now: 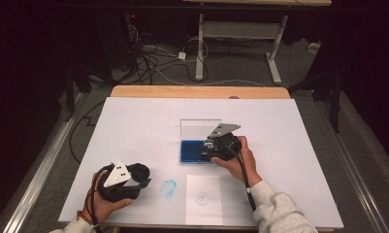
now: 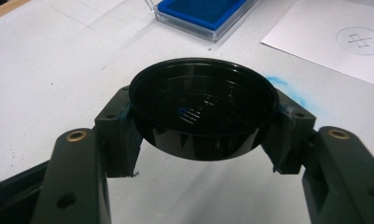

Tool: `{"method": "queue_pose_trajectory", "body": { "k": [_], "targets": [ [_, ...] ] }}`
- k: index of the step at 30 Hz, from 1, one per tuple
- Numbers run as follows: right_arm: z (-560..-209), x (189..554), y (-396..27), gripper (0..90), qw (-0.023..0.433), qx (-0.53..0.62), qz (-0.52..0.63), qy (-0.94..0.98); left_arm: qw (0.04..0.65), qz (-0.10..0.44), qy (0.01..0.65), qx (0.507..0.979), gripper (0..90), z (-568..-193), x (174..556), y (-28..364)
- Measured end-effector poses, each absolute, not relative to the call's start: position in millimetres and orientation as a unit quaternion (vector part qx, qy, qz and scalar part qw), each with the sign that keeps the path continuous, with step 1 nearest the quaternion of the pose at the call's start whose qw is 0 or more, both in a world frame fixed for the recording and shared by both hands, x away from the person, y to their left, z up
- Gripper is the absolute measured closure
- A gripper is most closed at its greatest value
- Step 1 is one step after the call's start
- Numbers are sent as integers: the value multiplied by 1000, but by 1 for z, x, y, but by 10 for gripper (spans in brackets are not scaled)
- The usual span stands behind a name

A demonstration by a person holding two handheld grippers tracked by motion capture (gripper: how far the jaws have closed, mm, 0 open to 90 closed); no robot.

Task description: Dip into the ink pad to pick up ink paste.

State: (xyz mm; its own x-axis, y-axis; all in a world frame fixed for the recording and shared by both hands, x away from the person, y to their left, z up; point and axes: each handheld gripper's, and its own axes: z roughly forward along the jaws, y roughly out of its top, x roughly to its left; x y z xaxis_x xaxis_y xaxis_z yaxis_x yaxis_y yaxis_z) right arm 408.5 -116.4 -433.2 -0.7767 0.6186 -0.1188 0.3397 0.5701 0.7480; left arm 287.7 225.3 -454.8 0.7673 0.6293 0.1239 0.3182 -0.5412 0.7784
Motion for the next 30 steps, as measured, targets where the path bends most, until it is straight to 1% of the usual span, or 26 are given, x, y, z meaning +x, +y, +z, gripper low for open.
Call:
{"method": "queue_pose_trajectory", "body": {
  "k": [3, 9, 14, 18, 28, 30],
  "targets": [
    [-433, 409, -117, 573, 194, 277, 370, 865, 391, 198, 278, 855, 370, -455, 288, 226],
    [-436, 410, -119, 572, 188, 281, 379, 862, 389, 199, 276, 856, 371, -455, 288, 225],
    [-438, 408, -118, 572, 204, 276, 377, 860, 389, 201, 275, 856, 370, -454, 287, 224],
    [-440, 408, -120, 572, 204, 285, 381, 856, 391, 204, 271, 855, 370, -453, 285, 224],
    [-442, 404, -114, 573, 233, 274, 374, 855, 390, 198, 272, 857, 370, -454, 286, 223],
    [-443, 406, -117, 573, 228, 277, 379, 853, 390, 199, 268, 858, 370, -454, 286, 221]
  ]
}}
